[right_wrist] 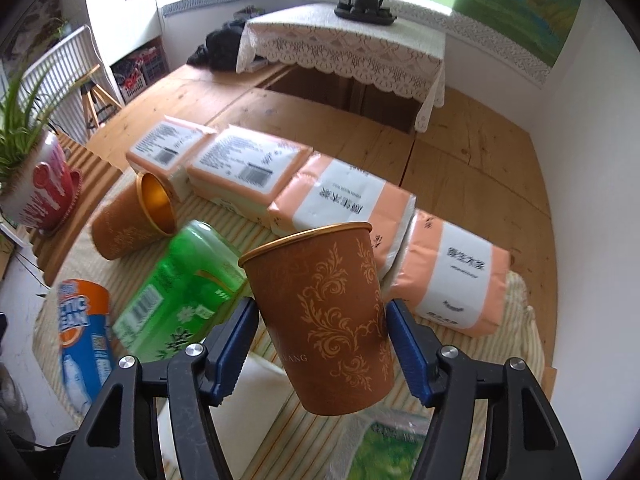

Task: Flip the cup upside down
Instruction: 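Close the right gripper on the brown paper cup's body and lift it, then carry the brown cup with the right gripper toward the open table area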

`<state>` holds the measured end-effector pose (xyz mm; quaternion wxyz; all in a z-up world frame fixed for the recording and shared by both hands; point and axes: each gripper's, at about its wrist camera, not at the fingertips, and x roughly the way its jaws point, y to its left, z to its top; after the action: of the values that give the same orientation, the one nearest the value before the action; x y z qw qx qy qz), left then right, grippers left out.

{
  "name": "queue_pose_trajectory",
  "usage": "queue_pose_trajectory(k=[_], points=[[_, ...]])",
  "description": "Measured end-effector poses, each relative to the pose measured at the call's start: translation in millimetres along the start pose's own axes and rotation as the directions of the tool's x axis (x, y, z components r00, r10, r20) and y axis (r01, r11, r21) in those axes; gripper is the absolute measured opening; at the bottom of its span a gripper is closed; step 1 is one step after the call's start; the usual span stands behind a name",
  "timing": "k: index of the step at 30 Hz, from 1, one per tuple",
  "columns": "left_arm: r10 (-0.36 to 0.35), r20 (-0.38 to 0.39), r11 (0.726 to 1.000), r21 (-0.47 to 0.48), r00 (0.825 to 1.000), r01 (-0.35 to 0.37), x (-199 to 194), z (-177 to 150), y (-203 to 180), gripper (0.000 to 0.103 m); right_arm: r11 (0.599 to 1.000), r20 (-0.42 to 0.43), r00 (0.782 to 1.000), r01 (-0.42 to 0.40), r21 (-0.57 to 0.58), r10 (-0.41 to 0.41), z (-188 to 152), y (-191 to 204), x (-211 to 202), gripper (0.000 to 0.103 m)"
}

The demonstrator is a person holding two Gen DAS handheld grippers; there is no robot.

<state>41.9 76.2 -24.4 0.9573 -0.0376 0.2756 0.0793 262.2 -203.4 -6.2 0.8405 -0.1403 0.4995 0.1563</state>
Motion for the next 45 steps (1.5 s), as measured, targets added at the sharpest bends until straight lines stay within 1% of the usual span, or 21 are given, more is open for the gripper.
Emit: queue_pose_trajectory(k=[5, 8, 12, 15, 22, 28, 33, 35, 38, 45], points=[[-0.016, 0.009, 1.000, 0.011, 1.000, 0.016, -8.8, -0.9, -4.6, 0.102, 1.000, 0.063, 0.998, -0.015, -0.003, 0.015, -13.4, 5.3, -43.2, 0.062], [-0.031, 0.013, 0.999, 0.017, 0.999, 0.031, -14.7, -2.3, -8.4, 0.102, 1.000, 0.087, 0.996, -0.030, -0.002, 0.030, -29.6, 12.6, -65.8, 0.062], [-0.050, 0.024, 0.998, 0.029, 0.998, 0.050, -23.8, -4.2, -12.9, 0.102, 0.998, 0.106, 0.992, -0.067, -0.001, 0.067, -59.2, 25.0, -89.2, 0.062], [-0.063, 0.028, 0.997, 0.036, 0.998, 0.062, -29.3, -6.1, -16.7, 0.102, 0.995, 0.104, 0.990, -0.097, 0.003, 0.096, -81.9, 36.1, -97.1, 0.062], [-0.086, 0.033, 0.995, 0.061, 0.996, 0.084, -38.4, -9.7, -25.8, 0.102, 0.984, 0.072, 0.982, -0.178, 0.026, 0.176, -122.2, 62.3, -89.7, 0.062], [-0.093, 0.031, 0.992, 0.087, 0.995, 0.090, -41.4, -12.8, -34.0, 0.102, 0.974, 0.057, 0.976, -0.216, 0.074, 0.212, -145.5, 72.1, -71.9, 0.062], [-0.093, 0.029, 0.991, 0.102, 0.995, 0.089, -41.8, -15.3, -40.3, 0.102, 0.968, 0.063, 0.974, -0.223, 0.113, 0.217, -159.5, 76.8, -61.9, 0.062], [-0.095, 0.027, 0.990, 0.103, 0.995, 0.092, -41.0, -15.5, -41.2, 0.102, 0.970, 0.065, 0.976, -0.213, 0.119, 0.207, -162.6, 78.6, -59.6, 0.062], [-0.097, 0.024, 0.990, 0.107, 0.995, 0.094, -39.6, -16.2, -42.1, 0.102, 0.967, 0.064, 0.975, -0.219, 0.130, 0.212, -166.7, 83.0, -55.6, 0.062], [-0.107, 0.018, 0.987, 0.121, 0.994, 0.104, -38.0, -17.7, -48.1, 0.102, 0.966, 0.078, 0.979, -0.201, 0.161, 0.190, -171.1, 92.7, -47.6, 0.062]])
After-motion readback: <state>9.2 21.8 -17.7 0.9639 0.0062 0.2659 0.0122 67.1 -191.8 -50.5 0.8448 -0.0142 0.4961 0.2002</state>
